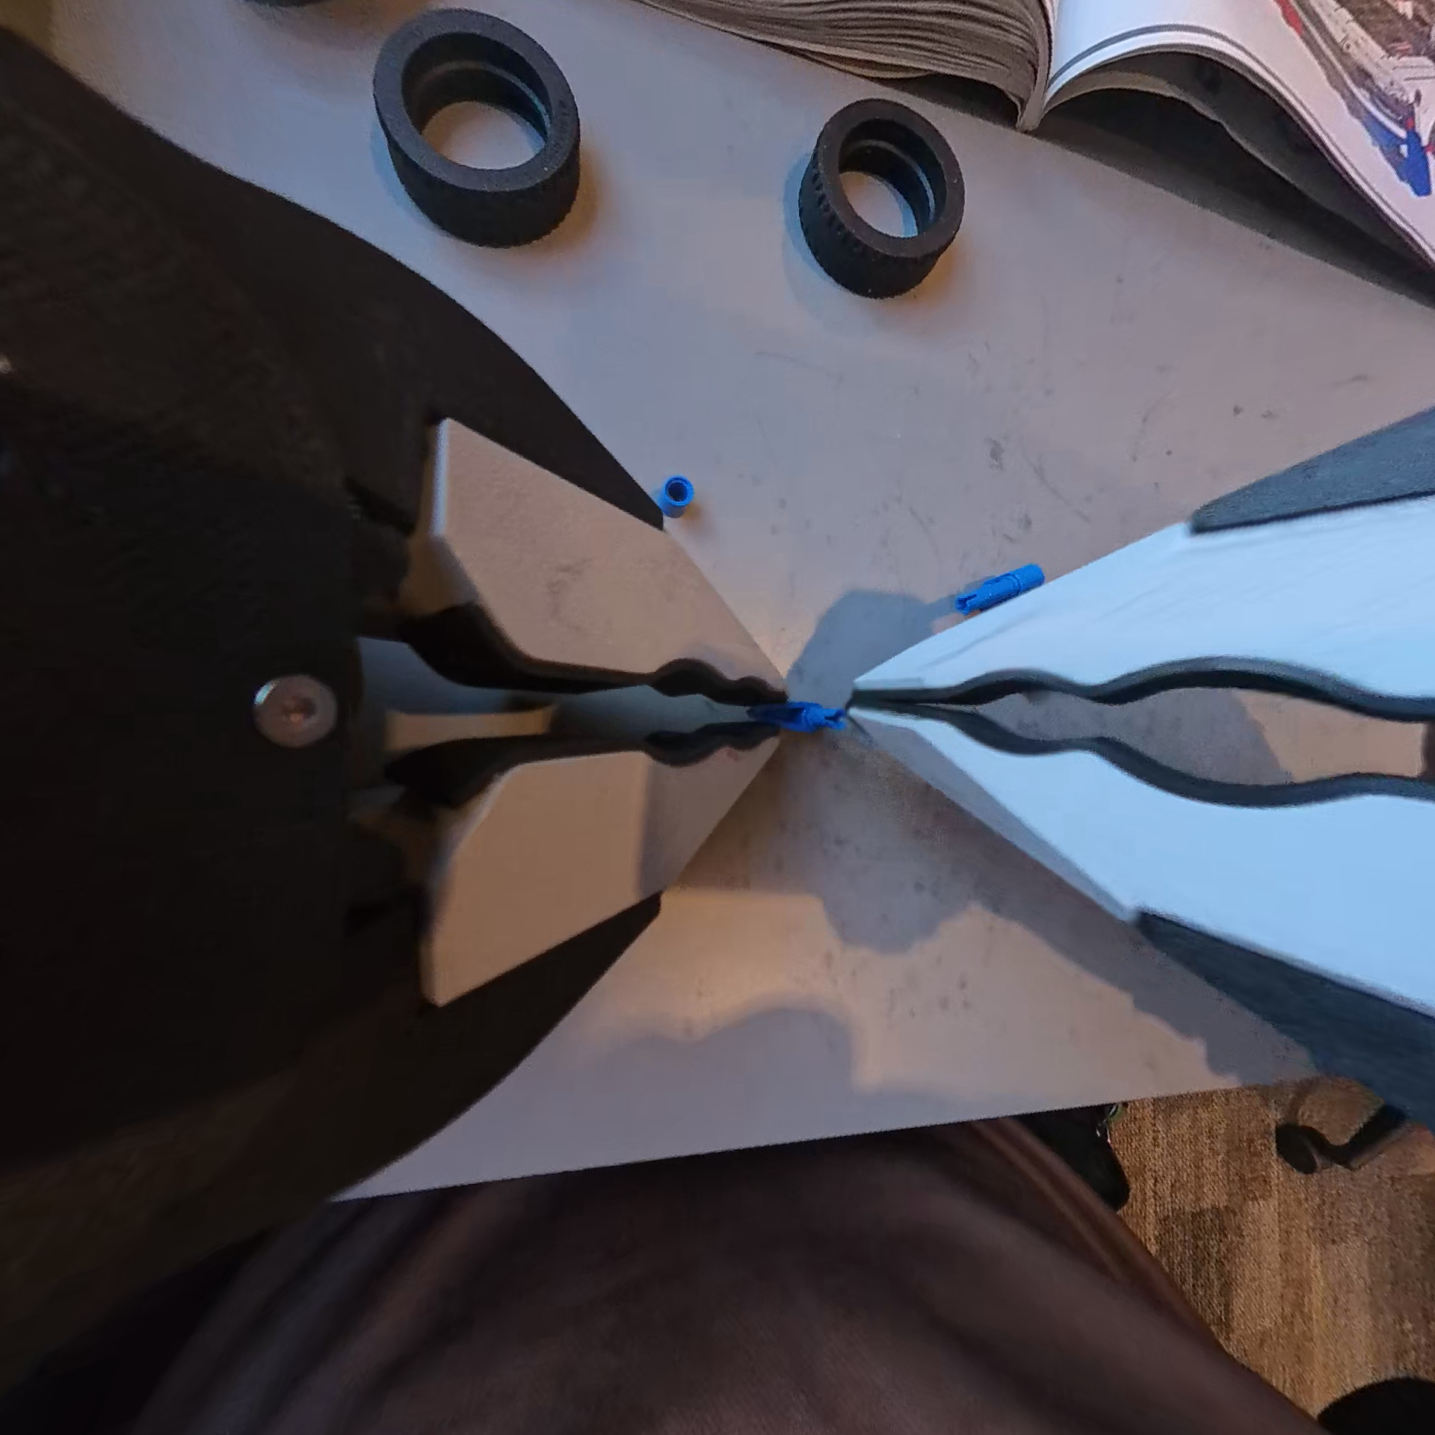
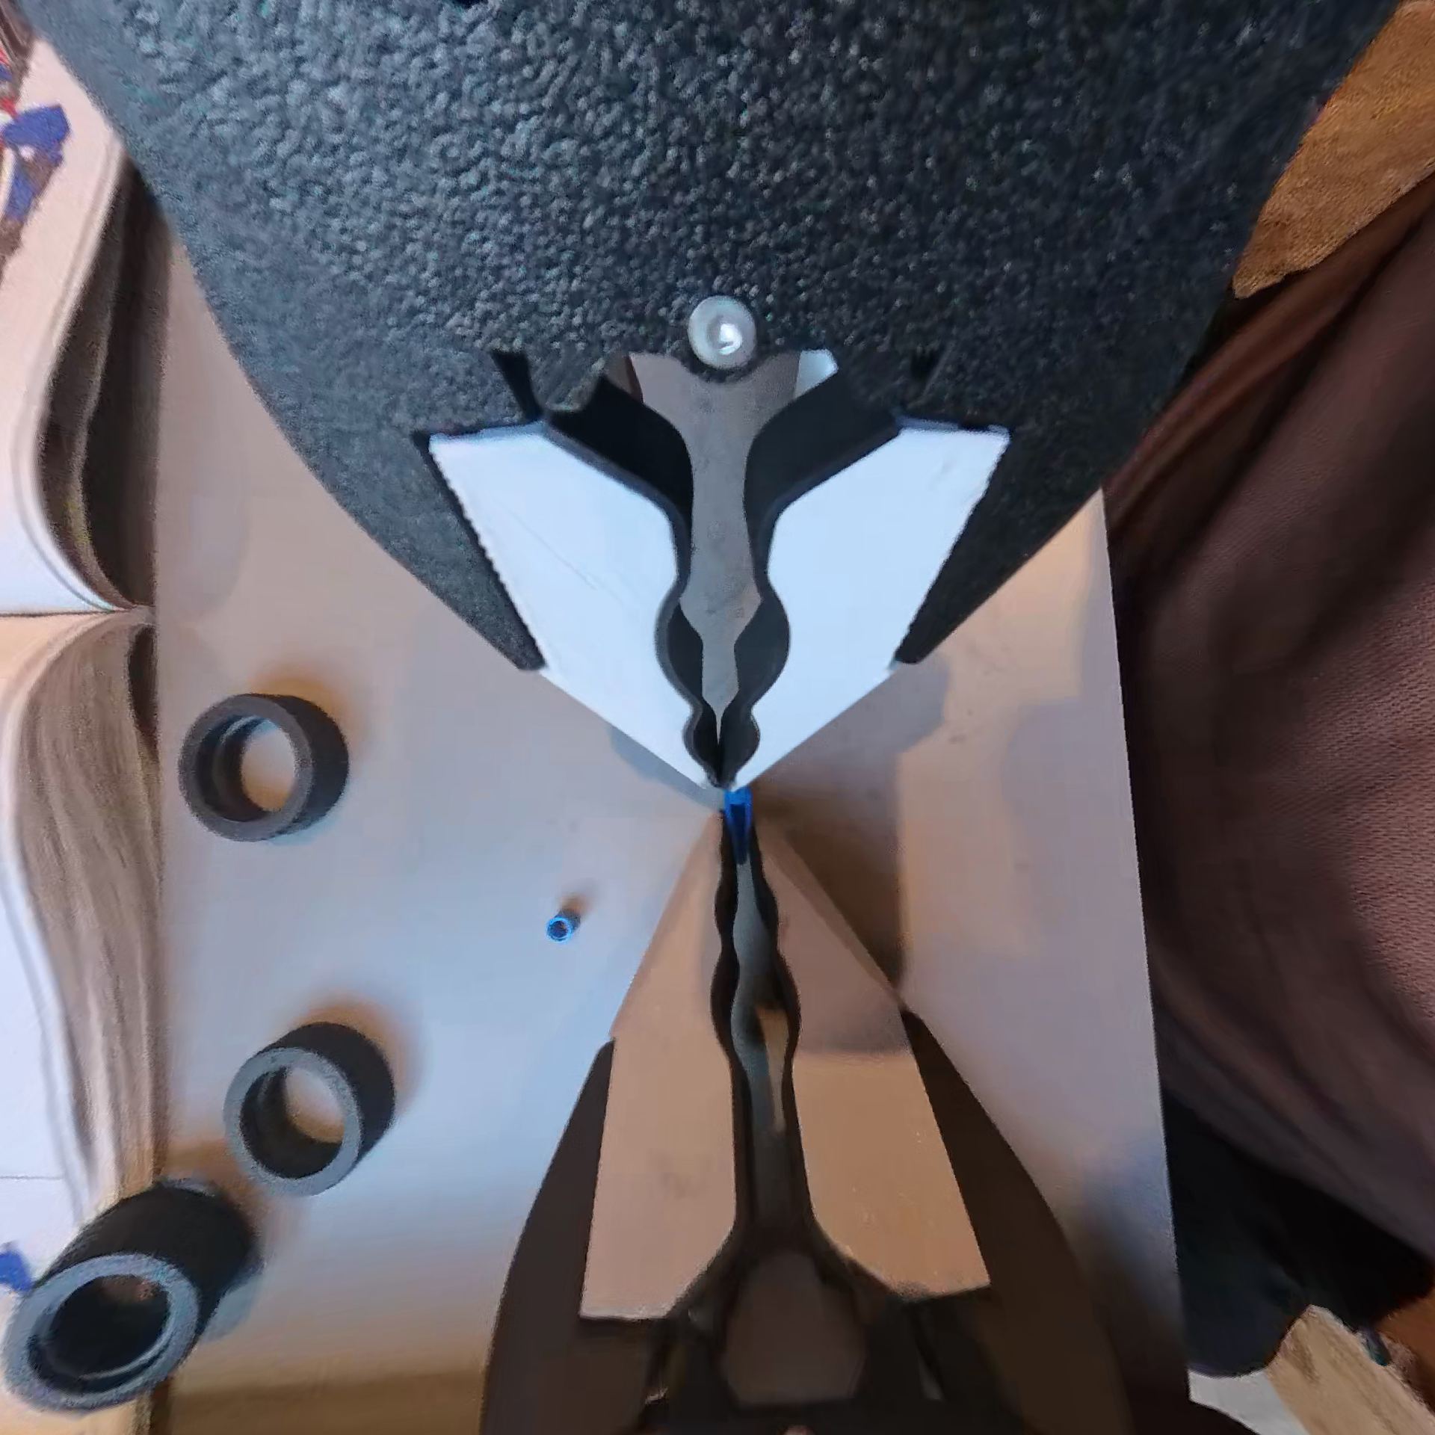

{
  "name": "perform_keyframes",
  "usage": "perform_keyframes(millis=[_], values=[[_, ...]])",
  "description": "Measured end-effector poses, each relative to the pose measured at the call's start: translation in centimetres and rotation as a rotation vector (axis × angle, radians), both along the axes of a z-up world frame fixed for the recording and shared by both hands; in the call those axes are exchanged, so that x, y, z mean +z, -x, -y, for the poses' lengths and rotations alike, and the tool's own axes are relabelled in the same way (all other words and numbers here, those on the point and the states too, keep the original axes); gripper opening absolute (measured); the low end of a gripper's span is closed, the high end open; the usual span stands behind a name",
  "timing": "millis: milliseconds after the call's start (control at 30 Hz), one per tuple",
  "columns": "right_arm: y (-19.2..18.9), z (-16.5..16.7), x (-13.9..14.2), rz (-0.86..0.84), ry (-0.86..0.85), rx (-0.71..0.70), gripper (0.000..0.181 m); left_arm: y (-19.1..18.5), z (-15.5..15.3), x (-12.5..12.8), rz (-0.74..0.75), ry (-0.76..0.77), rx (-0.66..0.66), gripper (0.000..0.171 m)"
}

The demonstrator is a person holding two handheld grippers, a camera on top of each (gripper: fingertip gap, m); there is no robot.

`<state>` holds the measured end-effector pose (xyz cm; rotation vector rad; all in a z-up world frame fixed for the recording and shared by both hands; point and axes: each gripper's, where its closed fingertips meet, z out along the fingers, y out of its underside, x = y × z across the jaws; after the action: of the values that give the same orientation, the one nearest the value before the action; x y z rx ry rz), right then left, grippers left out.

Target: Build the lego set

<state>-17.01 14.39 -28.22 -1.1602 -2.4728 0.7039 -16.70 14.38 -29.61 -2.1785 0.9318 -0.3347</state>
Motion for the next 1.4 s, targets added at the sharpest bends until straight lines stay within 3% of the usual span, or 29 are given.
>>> perform_keyframes(millis=[100, 233, 300, 367, 533, 600, 700, 800, 1000, 1133, 1400], values=[[0.3, 0.1, 2.4, -0.056, 0.097, -0.012, 0.0, 0.0, 0.0, 0.0, -0.002, -0.003, 0.0, 0.001], [0.2, 0.1, -0.5, -0.009, 0.059, -0.002, 0.0, 0.3, 0.0, 0.0, 0.0, -0.003, 0.004, 0.001], [0.2, 0.1, 0.6, -0.023, 0.02, -0.022, 0.0, 0.3, 0.0, 0.0, -0.001, -0.003, 0.006, 0.001], [-0.3, 0.5, 1.6, -0.059, 0.087, -0.033, 0.0, 0.2, 0.0, 0.0, 0.0, -0.004, 0.005, 0.001], [0.3, -0.1, 0.1, -0.047, 0.056, -0.028, 0.001, 0.3, 0.0, 0.0, 0.011, 0.001, 0.008, 0.001], [0.6, -1.0, 1.2, -0.09, 0.083, -0.072, 0.002, 0.5, -0.2, 0.0, 0.013, 0.004, 0.031, 0.001], [1.1, -2.4, 4.4, -0.203, 0.263, -0.149, 0.003, 1.1, -0.8, 0.3, 0.038, 0.009, 0.1, 0.001], [0.7, -2.7, 5.3, -0.247, 0.373, -0.162, 0.024, 1.0, -1.7, 2.1, 0.175, -0.03, 0.176, 0.001], [1.4, -1.6, 5.0, -0.346, 0.399, -0.113, 0.032, 0.6, -2.6, 7.7, 0.393, -0.346, 0.153, 0.002], [1.9, -1.3, 8.0, -0.482, 0.523, -0.072, 0.031, 0.9, -2.3, 11.0, 0.489, -0.57, 0.117, 0.002], [2.7, -1.5, 11.5, -0.561, 0.746, 0.03, 0.028, 1.8, -2.4, 12.8, 0.526, -0.688, 0.136, 0.002]])
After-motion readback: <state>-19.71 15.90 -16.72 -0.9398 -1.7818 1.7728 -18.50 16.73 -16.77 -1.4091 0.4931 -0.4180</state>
